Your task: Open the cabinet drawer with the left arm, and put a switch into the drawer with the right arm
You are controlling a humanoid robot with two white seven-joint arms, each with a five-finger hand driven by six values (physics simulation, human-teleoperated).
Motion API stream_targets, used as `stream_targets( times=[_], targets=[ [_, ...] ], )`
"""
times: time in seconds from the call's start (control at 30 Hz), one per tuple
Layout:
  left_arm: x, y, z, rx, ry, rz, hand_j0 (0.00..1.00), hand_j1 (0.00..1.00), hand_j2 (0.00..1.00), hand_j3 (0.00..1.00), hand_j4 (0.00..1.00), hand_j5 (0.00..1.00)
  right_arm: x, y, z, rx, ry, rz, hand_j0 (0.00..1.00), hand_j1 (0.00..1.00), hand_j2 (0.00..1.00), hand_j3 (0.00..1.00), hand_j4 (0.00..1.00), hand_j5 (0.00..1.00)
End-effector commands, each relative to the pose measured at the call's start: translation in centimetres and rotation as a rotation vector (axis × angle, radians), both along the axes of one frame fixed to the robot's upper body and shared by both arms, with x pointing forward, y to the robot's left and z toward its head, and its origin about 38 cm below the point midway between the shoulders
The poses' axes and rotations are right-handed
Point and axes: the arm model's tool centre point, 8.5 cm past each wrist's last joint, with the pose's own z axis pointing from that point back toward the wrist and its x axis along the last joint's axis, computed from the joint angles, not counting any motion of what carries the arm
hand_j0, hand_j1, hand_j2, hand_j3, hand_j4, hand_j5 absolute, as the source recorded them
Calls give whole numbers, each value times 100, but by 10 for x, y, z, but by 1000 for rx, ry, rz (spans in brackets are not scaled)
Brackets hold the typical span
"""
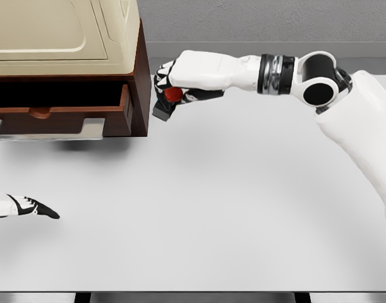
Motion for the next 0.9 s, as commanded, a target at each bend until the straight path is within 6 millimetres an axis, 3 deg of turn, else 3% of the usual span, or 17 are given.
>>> stream_targets(
  times=[0.0,0.37,0.63,0.87],
  targets=[
    [0,0,1,-5,1,3,100,100,100,100,100,100,-4,11,-5,1,15,25,26,26,26,26,26,26],
    [0,0,0,-6,1,4,100,100,100,100,100,100,-1,20,30,7,-54,43,26,26,26,26,26,26],
    [0,0,1,-4,1,5,100,100,100,100,100,100,8,43,40,16,-51,57,26,26,26,26,26,26],
    [0,0,1,-5,1,3,100,100,100,100,100,100,2,63,51,17,-73,98,26,26,26,26,26,26]
  ],
)
